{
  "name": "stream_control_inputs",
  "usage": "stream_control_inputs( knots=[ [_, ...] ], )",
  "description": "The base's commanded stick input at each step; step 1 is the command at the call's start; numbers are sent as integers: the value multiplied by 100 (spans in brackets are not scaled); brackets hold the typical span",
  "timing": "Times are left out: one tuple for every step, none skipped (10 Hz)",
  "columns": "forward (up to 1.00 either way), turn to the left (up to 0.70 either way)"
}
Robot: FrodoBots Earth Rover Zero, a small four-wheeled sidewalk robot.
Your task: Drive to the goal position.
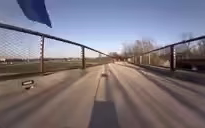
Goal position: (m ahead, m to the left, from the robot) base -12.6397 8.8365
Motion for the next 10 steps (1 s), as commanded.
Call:
stream_control_inputs(
  knots=[
    [70,14],
    [70,14],
    [70,14],
    [70,0],
    [70,0],
    [70,0],
    [70,0],
    [70,0],
    [70,0],
    [70,0]
  ],
)
